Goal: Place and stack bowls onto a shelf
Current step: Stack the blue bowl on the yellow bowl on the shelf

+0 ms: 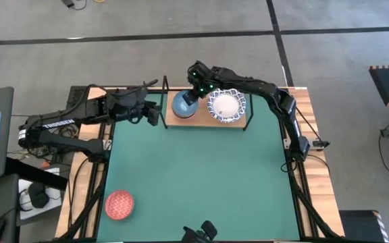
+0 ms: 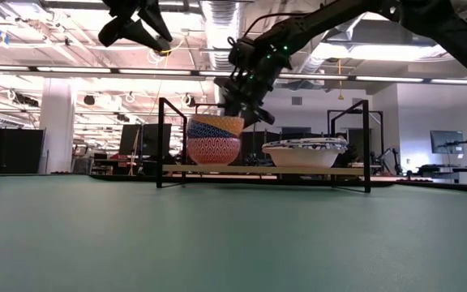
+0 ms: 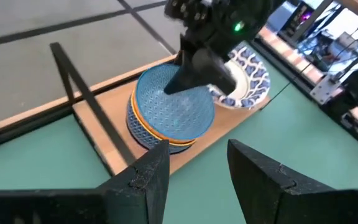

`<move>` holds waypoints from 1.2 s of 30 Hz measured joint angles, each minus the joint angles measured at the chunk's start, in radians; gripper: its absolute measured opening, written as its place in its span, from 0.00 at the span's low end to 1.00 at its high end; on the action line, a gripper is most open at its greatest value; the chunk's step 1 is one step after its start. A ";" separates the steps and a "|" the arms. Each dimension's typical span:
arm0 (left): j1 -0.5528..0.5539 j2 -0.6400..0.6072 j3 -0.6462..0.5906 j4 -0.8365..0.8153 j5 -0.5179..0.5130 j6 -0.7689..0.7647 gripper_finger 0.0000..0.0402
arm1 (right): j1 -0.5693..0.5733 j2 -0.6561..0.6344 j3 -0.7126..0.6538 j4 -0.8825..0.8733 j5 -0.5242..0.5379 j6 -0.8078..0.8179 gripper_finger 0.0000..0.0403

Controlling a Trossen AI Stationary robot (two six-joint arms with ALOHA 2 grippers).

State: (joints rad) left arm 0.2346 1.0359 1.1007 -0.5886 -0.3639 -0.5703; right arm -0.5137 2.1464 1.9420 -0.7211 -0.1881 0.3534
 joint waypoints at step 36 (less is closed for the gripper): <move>-0.163 -0.077 -0.152 -0.331 0.138 -0.263 0.36 | -0.005 -0.064 -0.060 -0.025 -0.043 -0.145 0.53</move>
State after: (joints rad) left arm 0.0714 0.9587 0.9489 -0.9194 -0.2258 -0.8334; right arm -0.5186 2.0819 1.8817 -0.7463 -0.2311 0.2083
